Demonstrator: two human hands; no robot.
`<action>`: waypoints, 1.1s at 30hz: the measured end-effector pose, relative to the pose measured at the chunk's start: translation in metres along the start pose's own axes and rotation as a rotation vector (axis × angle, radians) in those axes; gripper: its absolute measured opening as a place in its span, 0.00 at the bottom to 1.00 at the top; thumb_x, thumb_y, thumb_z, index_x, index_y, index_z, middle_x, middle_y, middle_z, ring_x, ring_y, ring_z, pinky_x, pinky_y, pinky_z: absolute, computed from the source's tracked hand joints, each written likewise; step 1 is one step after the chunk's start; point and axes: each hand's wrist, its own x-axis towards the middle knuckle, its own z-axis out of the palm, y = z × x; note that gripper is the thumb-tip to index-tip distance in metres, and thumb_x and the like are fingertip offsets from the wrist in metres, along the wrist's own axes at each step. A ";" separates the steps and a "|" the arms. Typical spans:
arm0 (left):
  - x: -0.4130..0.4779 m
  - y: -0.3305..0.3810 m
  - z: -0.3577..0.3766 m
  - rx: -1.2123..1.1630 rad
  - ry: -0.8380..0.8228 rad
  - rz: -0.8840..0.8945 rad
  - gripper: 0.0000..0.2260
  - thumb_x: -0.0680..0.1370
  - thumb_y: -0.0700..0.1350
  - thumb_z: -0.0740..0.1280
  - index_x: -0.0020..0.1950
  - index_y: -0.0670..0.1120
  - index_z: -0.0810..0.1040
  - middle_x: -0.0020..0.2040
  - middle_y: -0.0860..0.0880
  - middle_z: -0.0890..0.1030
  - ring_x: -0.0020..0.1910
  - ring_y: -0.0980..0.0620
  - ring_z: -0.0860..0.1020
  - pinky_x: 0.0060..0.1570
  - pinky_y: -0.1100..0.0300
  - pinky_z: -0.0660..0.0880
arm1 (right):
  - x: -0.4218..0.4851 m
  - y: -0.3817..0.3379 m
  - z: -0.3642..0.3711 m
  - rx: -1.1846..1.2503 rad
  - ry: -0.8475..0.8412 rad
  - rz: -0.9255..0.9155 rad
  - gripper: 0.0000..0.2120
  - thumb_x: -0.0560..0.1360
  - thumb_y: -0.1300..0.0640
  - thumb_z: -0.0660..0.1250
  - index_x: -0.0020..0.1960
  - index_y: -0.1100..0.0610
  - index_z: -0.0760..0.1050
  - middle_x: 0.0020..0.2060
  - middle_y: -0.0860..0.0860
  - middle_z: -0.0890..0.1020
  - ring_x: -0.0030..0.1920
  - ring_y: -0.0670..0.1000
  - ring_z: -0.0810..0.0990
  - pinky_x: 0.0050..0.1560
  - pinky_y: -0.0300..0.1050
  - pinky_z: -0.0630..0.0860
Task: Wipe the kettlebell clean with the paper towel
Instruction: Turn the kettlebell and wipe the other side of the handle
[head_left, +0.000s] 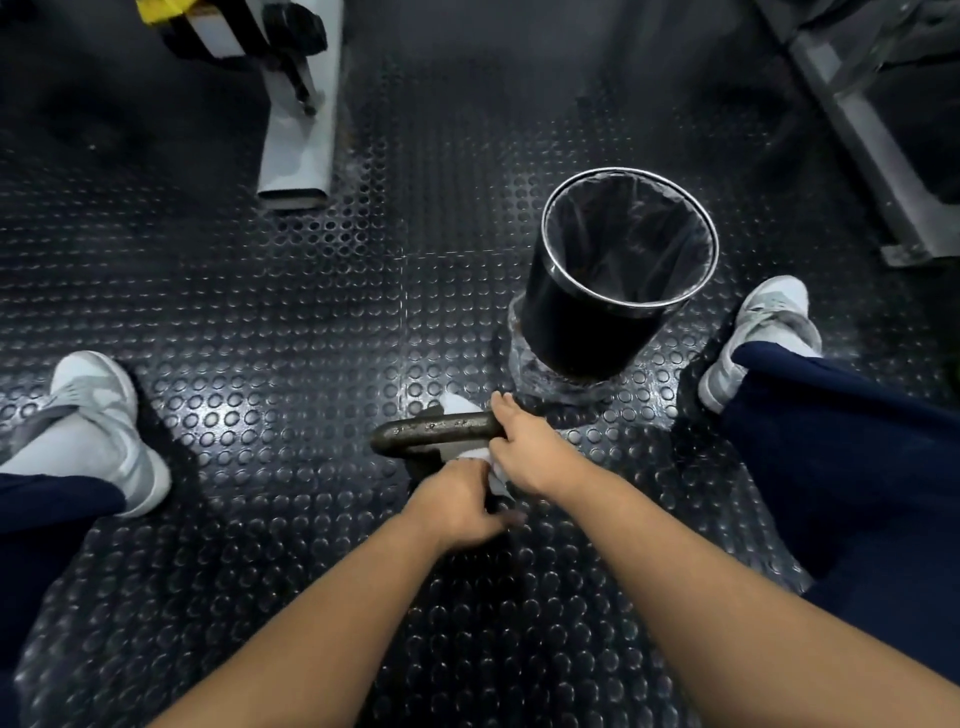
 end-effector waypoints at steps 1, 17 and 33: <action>0.007 0.000 -0.004 0.176 -0.032 -0.020 0.25 0.73 0.64 0.75 0.63 0.53 0.76 0.58 0.52 0.82 0.57 0.50 0.82 0.58 0.51 0.80 | 0.000 0.001 0.001 -0.007 0.008 -0.002 0.32 0.84 0.61 0.57 0.85 0.56 0.51 0.84 0.54 0.50 0.84 0.52 0.52 0.81 0.43 0.49; 0.001 0.003 0.001 0.075 0.019 0.002 0.21 0.77 0.62 0.72 0.63 0.52 0.72 0.55 0.55 0.78 0.59 0.49 0.80 0.59 0.51 0.78 | -0.003 0.021 -0.007 -0.048 0.044 -0.127 0.29 0.86 0.55 0.63 0.84 0.51 0.57 0.82 0.49 0.62 0.81 0.47 0.59 0.77 0.35 0.52; 0.007 -0.013 0.008 0.115 -0.020 0.043 0.26 0.76 0.64 0.71 0.65 0.50 0.71 0.61 0.49 0.79 0.61 0.48 0.77 0.62 0.47 0.77 | -0.006 0.015 -0.015 -0.094 0.029 -0.121 0.28 0.86 0.53 0.63 0.83 0.49 0.59 0.73 0.55 0.77 0.72 0.54 0.75 0.70 0.42 0.67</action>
